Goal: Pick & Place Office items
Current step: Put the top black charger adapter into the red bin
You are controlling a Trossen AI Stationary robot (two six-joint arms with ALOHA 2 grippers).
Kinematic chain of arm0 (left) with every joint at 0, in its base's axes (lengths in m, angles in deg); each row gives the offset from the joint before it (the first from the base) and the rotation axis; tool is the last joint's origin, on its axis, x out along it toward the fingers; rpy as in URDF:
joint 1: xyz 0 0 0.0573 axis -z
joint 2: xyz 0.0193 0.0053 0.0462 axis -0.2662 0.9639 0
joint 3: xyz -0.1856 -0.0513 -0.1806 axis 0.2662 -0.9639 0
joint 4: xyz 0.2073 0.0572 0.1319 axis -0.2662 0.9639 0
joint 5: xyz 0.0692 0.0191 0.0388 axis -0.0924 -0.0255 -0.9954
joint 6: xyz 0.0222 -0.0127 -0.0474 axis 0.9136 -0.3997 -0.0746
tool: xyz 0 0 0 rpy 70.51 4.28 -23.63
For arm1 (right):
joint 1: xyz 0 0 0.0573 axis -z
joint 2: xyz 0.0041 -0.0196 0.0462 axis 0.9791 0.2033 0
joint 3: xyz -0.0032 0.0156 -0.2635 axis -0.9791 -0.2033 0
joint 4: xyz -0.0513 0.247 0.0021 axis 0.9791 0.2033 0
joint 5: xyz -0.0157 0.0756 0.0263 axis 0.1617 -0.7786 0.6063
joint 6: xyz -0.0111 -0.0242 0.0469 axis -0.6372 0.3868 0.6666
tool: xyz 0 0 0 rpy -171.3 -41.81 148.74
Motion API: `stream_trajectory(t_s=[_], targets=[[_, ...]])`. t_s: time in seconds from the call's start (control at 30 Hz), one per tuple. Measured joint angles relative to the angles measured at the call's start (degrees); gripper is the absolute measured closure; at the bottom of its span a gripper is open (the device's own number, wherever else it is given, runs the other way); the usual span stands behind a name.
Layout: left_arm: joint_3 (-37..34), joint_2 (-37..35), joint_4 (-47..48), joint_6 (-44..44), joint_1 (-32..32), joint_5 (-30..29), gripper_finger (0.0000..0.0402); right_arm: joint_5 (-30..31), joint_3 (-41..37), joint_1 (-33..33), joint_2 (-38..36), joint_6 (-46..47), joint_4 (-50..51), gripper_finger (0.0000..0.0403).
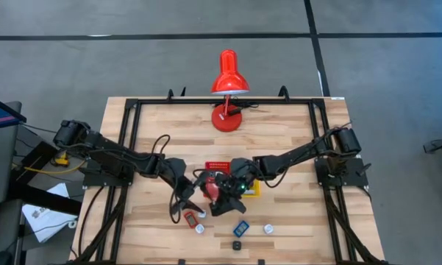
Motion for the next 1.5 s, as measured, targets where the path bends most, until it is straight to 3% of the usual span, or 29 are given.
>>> stream_trajectory(t_s=[0.27,0.43,0.87,1.27,1.5], targets=[[0.09,-0.02,-4.08,0.04,-0.5,-0.96,0.0175,3.3,-0.07,-0.04,0.36,0.16,0.03,0.0268],[0.09,-0.02,-4.38,0.04,-0.56,2.7,0.0175,3.27,-0.07,0.42,0.47,0.24,-1.49,0.0268],[0.09,-0.02,-4.43,-0.22,-2.75,2.95,0.0175,3.7,-0.07,-0.2,0.47,0.25,-3.46,0.0268],[1.09,5.51,-5.54,-0.87,-2.94,6.96,0.0175,6.24,1.18,-0.31,0.53,0.62,1.93,0.0268],[1.14,5.06,-4.6,-1.13,-3.22,9.65,0.0181,3.45,1.36,-0.26,0.45,0.36,0.52,0.0268]])
